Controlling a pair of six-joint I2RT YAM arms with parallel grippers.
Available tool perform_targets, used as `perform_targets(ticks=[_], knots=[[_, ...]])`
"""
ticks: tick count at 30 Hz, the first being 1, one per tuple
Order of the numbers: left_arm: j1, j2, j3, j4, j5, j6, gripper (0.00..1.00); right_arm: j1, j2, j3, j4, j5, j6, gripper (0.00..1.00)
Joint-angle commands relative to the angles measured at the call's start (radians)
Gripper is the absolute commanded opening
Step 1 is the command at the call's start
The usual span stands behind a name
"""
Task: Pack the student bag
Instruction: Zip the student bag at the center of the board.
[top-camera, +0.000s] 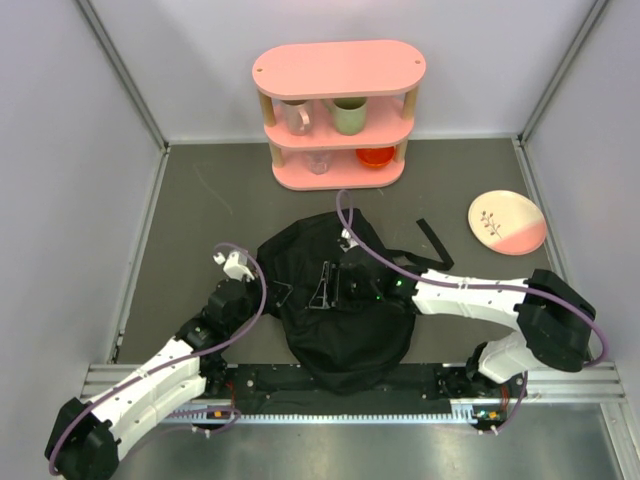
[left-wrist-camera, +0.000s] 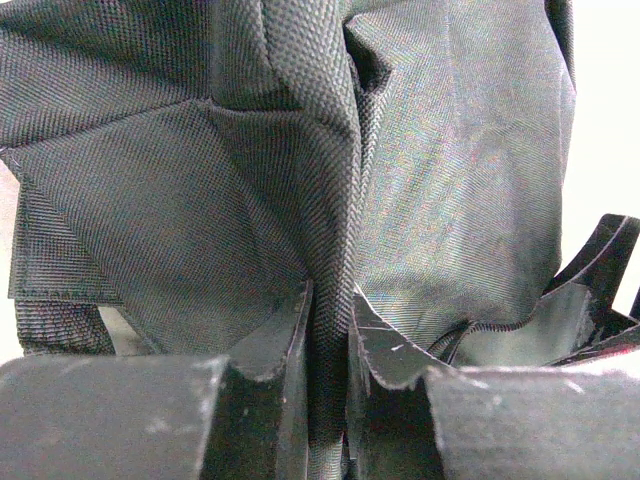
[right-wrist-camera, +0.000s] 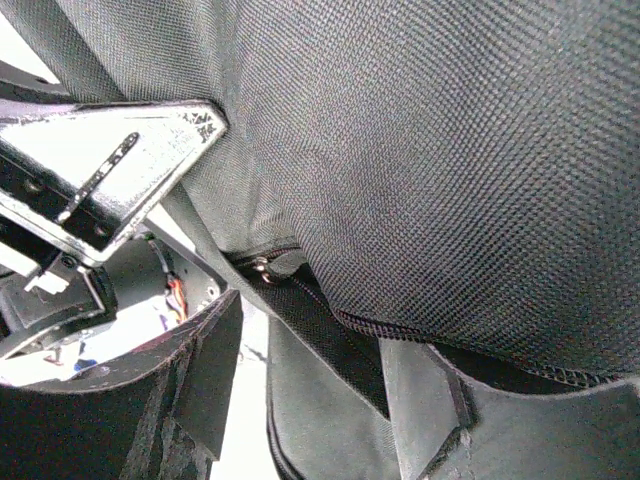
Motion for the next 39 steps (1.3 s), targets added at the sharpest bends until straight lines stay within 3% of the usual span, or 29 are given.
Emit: perform_targets(ticks=[1, 16, 19, 23, 28, 39], knots=[[-0.005, 0.004, -0.014, 0.052, 0.081, -0.01, 0.19, 0.021, 0.018, 0.035, 0.021, 0.018, 0.099, 0.56], [-0.005, 0.023, -0.011, 0.058, 0.095, 0.007, 0.18, 0.139, 0.131, 0.185, -0.207, 0.263, 0.198, 0.42], [-0.005, 0.023, -0.008, 0.052, 0.096, 0.013, 0.18, 0.158, 0.09, 0.194, -0.264, 0.291, 0.156, 0.44], [-0.005, 0.021, -0.011, 0.055, 0.084, 0.016, 0.18, 0.19, -0.042, 0.147, -0.278, 0.387, 0.087, 0.56], [-0.005, 0.021, -0.011, 0.058, 0.078, 0.019, 0.18, 0.193, -0.119, 0.148, -0.258, 0.406, 0.031, 0.58], [-0.005, -0.003, -0.008, 0.042, 0.078, 0.021, 0.18, 0.172, 0.08, 0.311, -0.237, 0.424, -0.006, 0.5]])
